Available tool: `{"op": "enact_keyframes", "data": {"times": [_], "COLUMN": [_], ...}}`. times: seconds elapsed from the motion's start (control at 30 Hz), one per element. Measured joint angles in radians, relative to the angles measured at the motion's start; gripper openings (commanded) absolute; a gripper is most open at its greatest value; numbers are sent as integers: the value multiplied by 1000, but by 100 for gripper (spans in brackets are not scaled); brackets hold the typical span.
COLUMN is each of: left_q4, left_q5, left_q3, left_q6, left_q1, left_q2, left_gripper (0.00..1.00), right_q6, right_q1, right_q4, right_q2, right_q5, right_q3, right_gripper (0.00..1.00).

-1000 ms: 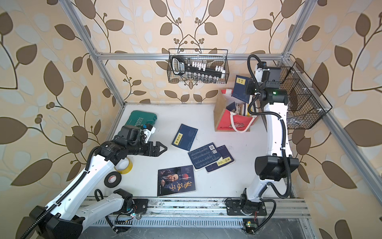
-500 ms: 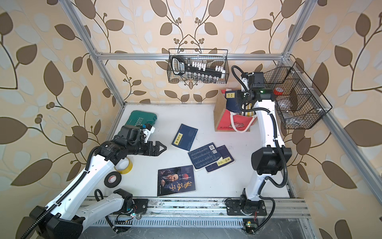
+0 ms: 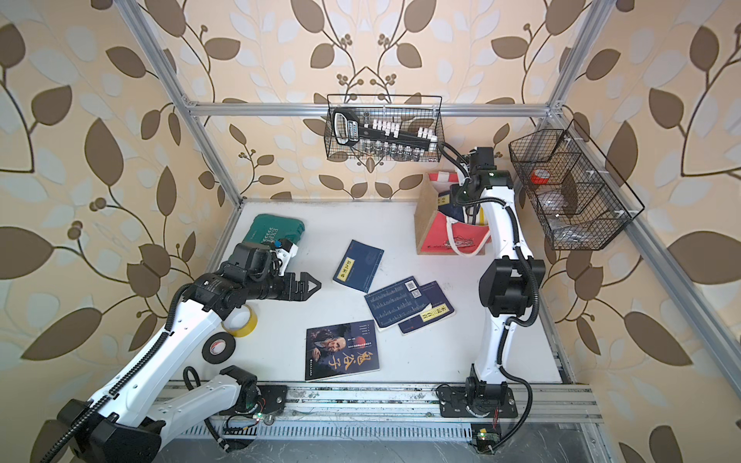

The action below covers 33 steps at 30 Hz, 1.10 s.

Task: Put the books into the canvas bag
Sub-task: Place the book in the canvas bag.

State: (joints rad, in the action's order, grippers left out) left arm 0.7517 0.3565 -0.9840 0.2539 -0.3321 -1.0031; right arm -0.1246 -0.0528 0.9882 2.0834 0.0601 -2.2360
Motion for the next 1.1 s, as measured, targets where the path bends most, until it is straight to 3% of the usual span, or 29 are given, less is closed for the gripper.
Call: {"op": "enact_keyframes", "data": {"times": [0.1, 0.37, 0.5, 0.93, 1.1], "left_q4": [0, 0, -1, -5, -6], "left_q5": [-2, -7, -7, 3, 3], "left_q3": [0, 0, 0, 0, 0], "left_q6": [0, 2, 3, 4, 4], "left_q1": [3, 13, 19, 33, 33], "left_q2": [0, -1, -4, -6, -6], "left_gripper": [98, 98, 98, 98, 98], "right_q6": [0, 18, 32, 80, 84], "right_q1": [-5, -4, 9, 40, 61], "right_q4": [5, -18, -44, -145, -163], "right_q2": [33, 72, 72, -149, -193], "right_q5": [14, 30, 34, 48, 57], "right_q3": [-16, -18, -19, 160, 198], "right_gripper": [11, 50, 63, 87, 89]}}
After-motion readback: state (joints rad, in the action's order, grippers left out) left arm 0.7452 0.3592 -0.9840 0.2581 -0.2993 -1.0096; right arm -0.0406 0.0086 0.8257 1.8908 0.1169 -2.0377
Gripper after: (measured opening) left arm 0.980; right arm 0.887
